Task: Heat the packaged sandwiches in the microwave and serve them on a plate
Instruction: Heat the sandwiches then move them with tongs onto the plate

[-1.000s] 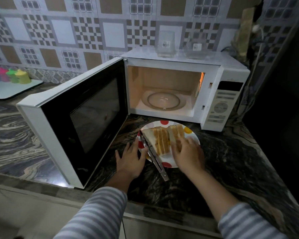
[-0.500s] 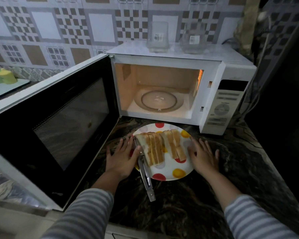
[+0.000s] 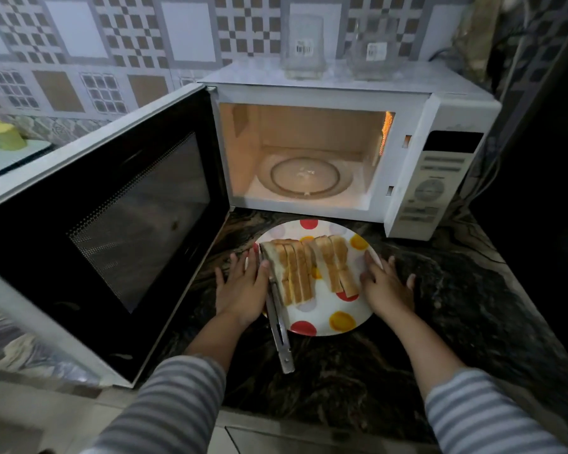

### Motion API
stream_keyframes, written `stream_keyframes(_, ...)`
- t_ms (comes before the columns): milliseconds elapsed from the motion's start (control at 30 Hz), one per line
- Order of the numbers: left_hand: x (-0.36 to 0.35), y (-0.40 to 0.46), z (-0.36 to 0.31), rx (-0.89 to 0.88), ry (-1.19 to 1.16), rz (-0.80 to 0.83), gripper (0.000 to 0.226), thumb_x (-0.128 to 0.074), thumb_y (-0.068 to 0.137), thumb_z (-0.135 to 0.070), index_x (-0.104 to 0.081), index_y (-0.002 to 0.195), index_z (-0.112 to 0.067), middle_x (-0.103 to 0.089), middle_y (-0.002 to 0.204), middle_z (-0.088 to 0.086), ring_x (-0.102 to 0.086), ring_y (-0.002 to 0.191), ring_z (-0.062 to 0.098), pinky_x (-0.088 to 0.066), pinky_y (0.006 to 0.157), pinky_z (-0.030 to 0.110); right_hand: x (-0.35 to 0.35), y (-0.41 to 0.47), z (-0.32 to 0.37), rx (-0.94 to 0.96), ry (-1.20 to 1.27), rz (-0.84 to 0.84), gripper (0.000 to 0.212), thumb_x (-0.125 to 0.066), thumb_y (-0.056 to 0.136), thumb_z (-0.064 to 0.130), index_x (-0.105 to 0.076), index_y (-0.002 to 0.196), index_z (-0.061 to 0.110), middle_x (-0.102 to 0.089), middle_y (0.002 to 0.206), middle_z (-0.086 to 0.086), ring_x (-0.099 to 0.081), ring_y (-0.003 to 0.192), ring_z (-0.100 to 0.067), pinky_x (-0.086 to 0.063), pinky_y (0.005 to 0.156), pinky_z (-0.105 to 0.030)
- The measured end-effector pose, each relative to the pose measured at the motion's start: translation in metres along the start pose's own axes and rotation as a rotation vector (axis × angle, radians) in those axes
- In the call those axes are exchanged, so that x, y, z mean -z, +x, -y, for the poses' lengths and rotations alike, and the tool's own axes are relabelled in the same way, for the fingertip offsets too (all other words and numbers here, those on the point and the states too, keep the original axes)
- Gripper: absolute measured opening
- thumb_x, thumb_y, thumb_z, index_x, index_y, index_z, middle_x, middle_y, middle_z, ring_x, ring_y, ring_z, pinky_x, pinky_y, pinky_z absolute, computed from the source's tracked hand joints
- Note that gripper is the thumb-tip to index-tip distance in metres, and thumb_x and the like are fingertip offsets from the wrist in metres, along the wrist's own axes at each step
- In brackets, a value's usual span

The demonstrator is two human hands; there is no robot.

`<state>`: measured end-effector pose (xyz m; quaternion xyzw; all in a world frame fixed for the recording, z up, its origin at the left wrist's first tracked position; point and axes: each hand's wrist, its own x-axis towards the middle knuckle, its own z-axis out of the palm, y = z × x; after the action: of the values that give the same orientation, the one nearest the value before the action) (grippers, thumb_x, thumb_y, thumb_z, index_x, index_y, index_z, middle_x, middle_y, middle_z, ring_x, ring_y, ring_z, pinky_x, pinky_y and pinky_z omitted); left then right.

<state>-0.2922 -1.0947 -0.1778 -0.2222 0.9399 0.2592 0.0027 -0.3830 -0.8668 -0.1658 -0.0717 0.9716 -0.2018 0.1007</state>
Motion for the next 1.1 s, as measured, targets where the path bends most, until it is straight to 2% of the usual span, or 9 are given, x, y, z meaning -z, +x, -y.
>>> stream_keyframes(100, 0.004, -0.005, 0.002, -0.005, -0.21, 0.015, 0.057, -0.011, 0.101, -0.05, -0.005, 0.154, -0.03, -0.007, 0.162, -0.003, 0.003, 0.149, 0.016, 0.012, 0.117, 0.045, -0.001, -0.02, 0.008, -0.052, 0.325, -0.057, 0.05, -0.034, 0.102, 0.024, -0.023, 0.15, 0.031, -0.022, 0.158, -0.004, -0.016, 0.145, -0.026, -0.005, 0.12, -0.044)
stream_keyframes(200, 0.019, -0.022, 0.0, -0.033, -0.682, -0.005, 0.055, -0.028, 0.1, -0.05, -0.018, 0.152, -0.035, -0.022, 0.158, -0.006, -0.017, 0.146, 0.014, -0.014, 0.119, 0.041, -0.004, -0.045, 0.019, -0.113, 0.831, -0.123, 0.053, -0.042, 0.099, 0.014, -0.032, 0.148, 0.032, -0.043, 0.146, -0.003, -0.047, 0.126, -0.023, -0.039, 0.106, -0.037)
stream_keyframes(300, 0.034, -0.05, -0.002, -0.045, -1.091, 0.057, 0.057, -0.043, 0.102, -0.031, -0.018, 0.152, -0.033, -0.038, 0.146, -0.01, -0.041, 0.13, 0.009, -0.037, 0.095, 0.02, -0.001, -0.072, 0.025, -0.174, 1.031, -0.15, 0.054, -0.045, 0.099, 0.007, -0.035, 0.147, 0.029, -0.052, 0.137, -0.005, -0.054, 0.111, -0.018, -0.046, 0.088, -0.029)
stream_keyframes(500, 0.038, -0.102, 0.014, -0.061, -1.138, 0.029, 0.049, -0.048, 0.1, -0.024, -0.034, 0.147, -0.03, -0.055, 0.132, -0.005, -0.056, 0.099, -0.003, -0.045, 0.073, 0.01, -0.002, -0.123, 0.024, -0.167, 1.093, -0.116, 0.057, -0.047, 0.098, 0.002, -0.035, 0.147, 0.027, -0.05, 0.139, -0.004, -0.052, 0.104, -0.016, -0.045, 0.08, -0.028)
stream_keyframes(700, 0.033, -0.17, 0.035, -0.05, -1.121, -0.036, 0.049, -0.05, 0.099, -0.029, -0.035, 0.146, -0.033, -0.057, 0.131, -0.006, -0.056, 0.112, 0.006, -0.042, 0.085, 0.015, -0.013, -0.179, 0.014, -0.129, 1.13, -0.021, 0.057, -0.049, 0.098, 0.007, -0.033, 0.147, 0.032, -0.051, 0.139, -0.004, -0.055, 0.103, -0.018, -0.048, 0.064, -0.025)
stream_keyframes(800, 0.028, -0.21, 0.045, 0.021, -1.155, -0.075, 0.048, -0.053, 0.097, -0.029, -0.039, 0.143, -0.035, -0.064, 0.112, -0.009, -0.062, 0.097, 0.003, -0.047, 0.079, 0.018, -0.022, -0.21, 0.008, -0.078, 1.114, 0.02, 0.057, -0.049, 0.098, 0.008, -0.033, 0.147, 0.032, -0.052, 0.137, -0.002, -0.054, 0.105, -0.017, -0.049, 0.071, -0.027)
stream_keyframes(900, 0.022, -0.255, 0.06, 0.073, -1.177, -0.086, 0.051, -0.055, 0.096, -0.028, -0.038, 0.144, -0.033, -0.066, 0.107, -0.007, -0.066, 0.098, 0.013, -0.054, 0.088, 0.032, -0.035, -0.246, 0.004, -0.079, 1.139, 0.083, 0.058, -0.049, 0.098, 0.006, -0.033, 0.147, 0.033, -0.053, 0.131, -0.001, -0.056, 0.105, -0.02, -0.053, 0.069, -0.032)
stream_keyframes(1033, 0.016, -0.315, 0.086, 0.135, -1.138, -0.182, 0.048, -0.056, 0.096, -0.027, -0.042, 0.142, -0.033, -0.071, 0.091, -0.017, -0.07, 0.083, 0.006, -0.055, 0.075, 0.029, -0.061, -0.292, 0.001, -0.039, 1.105, 0.108, 0.059, -0.05, 0.096, 0.003, -0.035, 0.147, 0.03, -0.05, 0.139, -0.006, -0.054, 0.118, -0.025, -0.049, 0.097, -0.046)
stream_keyframes(1100, 0.018, -0.345, 0.098, 0.159, -1.146, -0.211, 0.046, -0.056, 0.096, -0.028, -0.045, 0.14, -0.035, -0.07, 0.085, -0.021, -0.07, 0.083, 0.003, -0.054, 0.075, 0.03, -0.073, -0.315, 0.004, -0.006, 1.103, 0.123, 0.059, -0.051, 0.095, 0.001, -0.036, 0.146, 0.027, -0.049, 0.139, -0.004, -0.055, 0.117, -0.024, -0.048, 0.099, -0.047)
